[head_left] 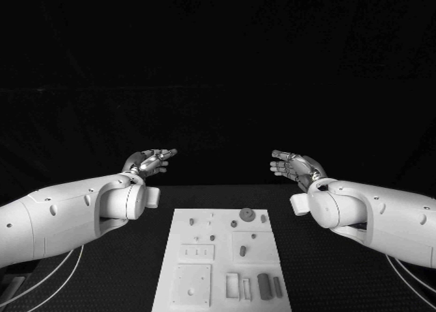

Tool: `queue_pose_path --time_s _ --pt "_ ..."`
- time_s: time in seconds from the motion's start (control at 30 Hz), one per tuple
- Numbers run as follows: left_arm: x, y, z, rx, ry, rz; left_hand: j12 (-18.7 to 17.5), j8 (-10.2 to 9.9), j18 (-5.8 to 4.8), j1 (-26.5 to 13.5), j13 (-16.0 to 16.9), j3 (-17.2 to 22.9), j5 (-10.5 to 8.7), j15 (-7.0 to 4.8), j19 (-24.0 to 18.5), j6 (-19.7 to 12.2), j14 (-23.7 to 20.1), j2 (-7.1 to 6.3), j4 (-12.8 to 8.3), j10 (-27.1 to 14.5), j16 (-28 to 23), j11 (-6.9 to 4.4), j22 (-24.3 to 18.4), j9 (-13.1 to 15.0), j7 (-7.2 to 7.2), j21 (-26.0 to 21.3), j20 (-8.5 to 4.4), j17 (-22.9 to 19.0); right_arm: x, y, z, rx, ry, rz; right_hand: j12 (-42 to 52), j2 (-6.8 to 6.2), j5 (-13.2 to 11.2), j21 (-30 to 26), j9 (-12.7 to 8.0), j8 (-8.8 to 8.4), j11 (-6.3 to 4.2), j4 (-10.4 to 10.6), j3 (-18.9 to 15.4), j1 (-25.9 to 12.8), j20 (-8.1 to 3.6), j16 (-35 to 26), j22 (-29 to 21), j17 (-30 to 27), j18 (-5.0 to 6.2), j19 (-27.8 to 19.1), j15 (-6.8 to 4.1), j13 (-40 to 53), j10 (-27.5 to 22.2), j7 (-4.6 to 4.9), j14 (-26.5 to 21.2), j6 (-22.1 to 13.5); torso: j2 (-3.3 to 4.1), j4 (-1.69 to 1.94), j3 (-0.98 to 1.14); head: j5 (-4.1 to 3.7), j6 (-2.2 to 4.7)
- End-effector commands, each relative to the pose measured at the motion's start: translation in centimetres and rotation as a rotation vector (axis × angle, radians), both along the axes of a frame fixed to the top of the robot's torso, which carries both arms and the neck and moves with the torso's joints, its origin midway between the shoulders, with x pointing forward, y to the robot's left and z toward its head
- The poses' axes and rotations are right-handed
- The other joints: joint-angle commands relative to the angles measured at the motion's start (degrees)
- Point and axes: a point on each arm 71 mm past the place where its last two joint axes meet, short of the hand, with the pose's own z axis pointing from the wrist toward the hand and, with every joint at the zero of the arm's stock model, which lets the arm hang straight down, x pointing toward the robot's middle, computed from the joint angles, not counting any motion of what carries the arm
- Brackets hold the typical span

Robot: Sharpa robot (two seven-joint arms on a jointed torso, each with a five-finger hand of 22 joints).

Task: Assemble the parts on the task board

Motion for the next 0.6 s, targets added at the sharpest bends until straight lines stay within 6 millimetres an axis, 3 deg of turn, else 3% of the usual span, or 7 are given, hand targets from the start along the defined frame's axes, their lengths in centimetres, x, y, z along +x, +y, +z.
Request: queue_pose_path --time_s 0.03,0.23,0.37,0.43,0.53,0.6 --pt "0.3 -0.2 -0.4 -0.033 0.122 -0.053 0.34 0.31 -0.89 0.76 0.07 0.35 0.2 0.06 0.46 0.44 0.45 -0.08 0.01 0.54 0.29 0.02 1.68 0.27 0.06 0.24 0.02 0.3 0.1 0.5 -0.4 0.007 0.123 0.158 0.36 -0.34 0.3 0.54 0.59 0.86 0.47 -0.81 1.43 1.89 0.26 0.76 2.44 0.59 0.79 1.04 0.41 0.13 1.36 5.19 1.14 0.93 0.0 0.0 0.0 -0.01 0.0" --pt "0.4 0.0 -0.3 -0.029 0.127 -0.052 0.35 0.32 -0.89 0.77 0.07 0.34 0.19 0.05 0.45 0.44 0.45 -0.09 0.02 0.55 0.3 0.02 1.68 0.28 0.07 0.24 0.02 0.31 0.5 0.0 -0.2 -0.008 0.15 0.182 0.37 -0.04 0.86 0.76 0.63 1.12 0.63 -3.49 -0.09 3.24 0.18 0.97 3.23 0.78 0.63 1.47 0.59 0.14 1.69 5.33 1.37 0.98 0.0 0.0 0.0 -0.01 0.0" --pt "0.4 0.2 -0.3 -0.035 0.128 -0.06 0.41 0.37 -0.89 0.79 0.1 0.31 0.17 0.06 0.46 0.49 0.54 -0.04 0.08 0.68 0.38 0.08 1.68 0.33 0.19 0.26 0.02 0.36 1.1 -0.5 -0.2 -0.129 0.089 0.214 0.47 1.86 6.49 0.96 0.76 1.57 0.87 -7.92 -5.48 4.65 -0.02 1.43 5.19 1.13 0.63 2.61 1.02 0.18 2.4 5.51 1.91 1.15 0.0 -0.03 0.01 0.28 -0.19" --pt "0.4 0.2 -0.2 -0.041 0.126 -0.062 0.48 0.43 -0.89 0.85 0.13 0.25 0.15 0.18 0.62 0.55 0.8 0.11 0.15 0.87 0.57 0.26 1.7 0.39 0.43 0.36 -0.07 0.47 1.2 -0.5 -0.2 -0.164 0.075 0.222 0.61 1.79 6.69 1.27 0.78 1.82 1.03 -9.68 -6.31 6.33 -0.38 1.65 5.27 1.24 1.22 4.11 1.27 0.23 3.03 5.63 2.4 1.54 0.0 -0.02 0.03 0.34 -0.24" --pt "0.5 0.4 -0.2 -0.046 0.121 -0.071 0.78 0.65 -0.89 1.1 0.28 0.01 0.14 1.26 1.27 0.84 1.58 0.65 0.12 1.75 1.08 0.88 1.72 0.56 1.2 0.75 -0.38 0.73 1.5 -0.6 -0.1 -0.239 0.038 0.24 1.42 1.07 7.08 1.8 0.93 2.53 1.1 -11.78 -6.08 9.34 -0.78 2.47 5.02 1.56 2.4 6.99 1.59 0.48 4.96 5.74 4.19 2.99 0.0 -0.01 0.05 0.4 -0.27" --pt "0.6 0.5 -0.2 -0.051 0.121 -0.084 1.75 1.42 -0.81 1.2 0.65 -0.58 0.09 1.87 2.73 2.25 3.57 1.48 -0.16 4.03 2.27 1.91 1.71 0.9 2.37 1.51 -1.05 1.21 1.9 -0.7 -0.1 -0.303 0.008 0.258 2.25 0.75 7.14 2.05 1.0 2.99 1.07 -12.68 -5.88 10.88 -0.95 3.24 4.91 1.83 3.13 8.73 1.78 0.64 6.45 5.71 6.03 4.14 0.0 0.01 0.05 0.39 -0.26"
